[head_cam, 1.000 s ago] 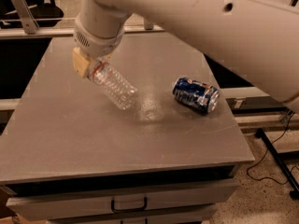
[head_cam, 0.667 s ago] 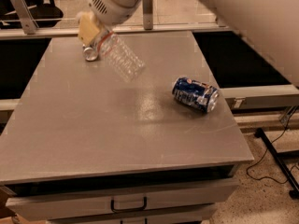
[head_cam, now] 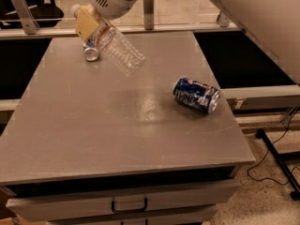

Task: Place water bottle upright

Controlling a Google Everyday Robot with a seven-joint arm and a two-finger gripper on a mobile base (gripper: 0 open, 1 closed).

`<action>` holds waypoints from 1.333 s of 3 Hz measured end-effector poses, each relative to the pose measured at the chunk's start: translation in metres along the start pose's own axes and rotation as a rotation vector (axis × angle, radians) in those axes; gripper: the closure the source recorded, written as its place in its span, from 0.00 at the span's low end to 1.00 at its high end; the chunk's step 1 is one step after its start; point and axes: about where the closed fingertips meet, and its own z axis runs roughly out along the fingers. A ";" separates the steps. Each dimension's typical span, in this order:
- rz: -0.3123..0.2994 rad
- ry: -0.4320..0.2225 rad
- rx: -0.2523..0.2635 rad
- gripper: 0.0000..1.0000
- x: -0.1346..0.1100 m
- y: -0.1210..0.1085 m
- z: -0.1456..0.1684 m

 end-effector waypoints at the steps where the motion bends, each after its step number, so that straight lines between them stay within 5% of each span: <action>1: -0.046 -0.043 0.021 1.00 -0.004 -0.023 -0.011; 2: -0.103 -0.150 0.038 1.00 -0.004 -0.072 -0.034; 4: -0.172 -0.361 -0.010 1.00 0.027 -0.155 -0.045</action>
Offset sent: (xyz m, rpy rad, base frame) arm 0.0872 -0.1090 0.0614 0.1366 -0.3000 0.1398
